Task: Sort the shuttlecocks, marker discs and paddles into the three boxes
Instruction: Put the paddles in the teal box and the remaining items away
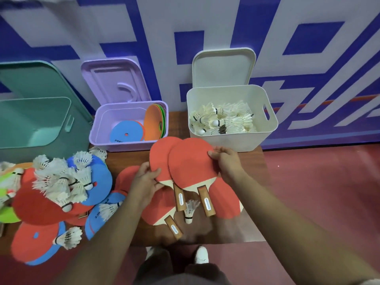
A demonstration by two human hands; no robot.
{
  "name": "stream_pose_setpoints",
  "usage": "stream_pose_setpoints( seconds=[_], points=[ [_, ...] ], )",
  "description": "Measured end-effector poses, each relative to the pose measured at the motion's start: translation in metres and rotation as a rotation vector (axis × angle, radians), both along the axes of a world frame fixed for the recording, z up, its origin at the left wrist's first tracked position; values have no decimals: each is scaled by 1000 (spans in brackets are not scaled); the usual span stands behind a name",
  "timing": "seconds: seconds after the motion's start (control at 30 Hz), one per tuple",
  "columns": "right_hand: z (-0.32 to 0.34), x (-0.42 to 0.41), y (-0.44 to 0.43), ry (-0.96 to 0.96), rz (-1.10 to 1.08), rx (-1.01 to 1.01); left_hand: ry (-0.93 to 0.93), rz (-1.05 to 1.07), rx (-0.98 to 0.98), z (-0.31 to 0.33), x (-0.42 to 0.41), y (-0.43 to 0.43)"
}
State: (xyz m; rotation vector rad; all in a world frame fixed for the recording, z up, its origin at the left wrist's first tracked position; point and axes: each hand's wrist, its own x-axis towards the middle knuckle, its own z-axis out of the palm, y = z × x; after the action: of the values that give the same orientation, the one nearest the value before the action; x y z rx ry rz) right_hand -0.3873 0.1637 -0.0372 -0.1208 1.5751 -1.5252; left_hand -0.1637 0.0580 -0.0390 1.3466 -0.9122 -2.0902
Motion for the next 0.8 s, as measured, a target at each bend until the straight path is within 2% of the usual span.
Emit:
stream_pose_setpoints(
  seconds=[0.2, 0.37, 0.53, 0.67, 0.8],
  points=[
    [37, 41, -60, 185, 151, -4, 220, 15, 19, 46, 52, -21],
    [66, 93, -126, 344, 301, -10, 267, 52, -74, 85, 100, -52],
    [98, 158, -191, 446, 431, -33, 220, 214, -142, 99, 152, -101],
    [114, 211, -237, 719, 669, 46, 283, 425, -215, 99, 190, -155],
    [120, 265, -288, 1043, 873, 73, 296, 593, -210, 92, 228, -221]
  ],
)
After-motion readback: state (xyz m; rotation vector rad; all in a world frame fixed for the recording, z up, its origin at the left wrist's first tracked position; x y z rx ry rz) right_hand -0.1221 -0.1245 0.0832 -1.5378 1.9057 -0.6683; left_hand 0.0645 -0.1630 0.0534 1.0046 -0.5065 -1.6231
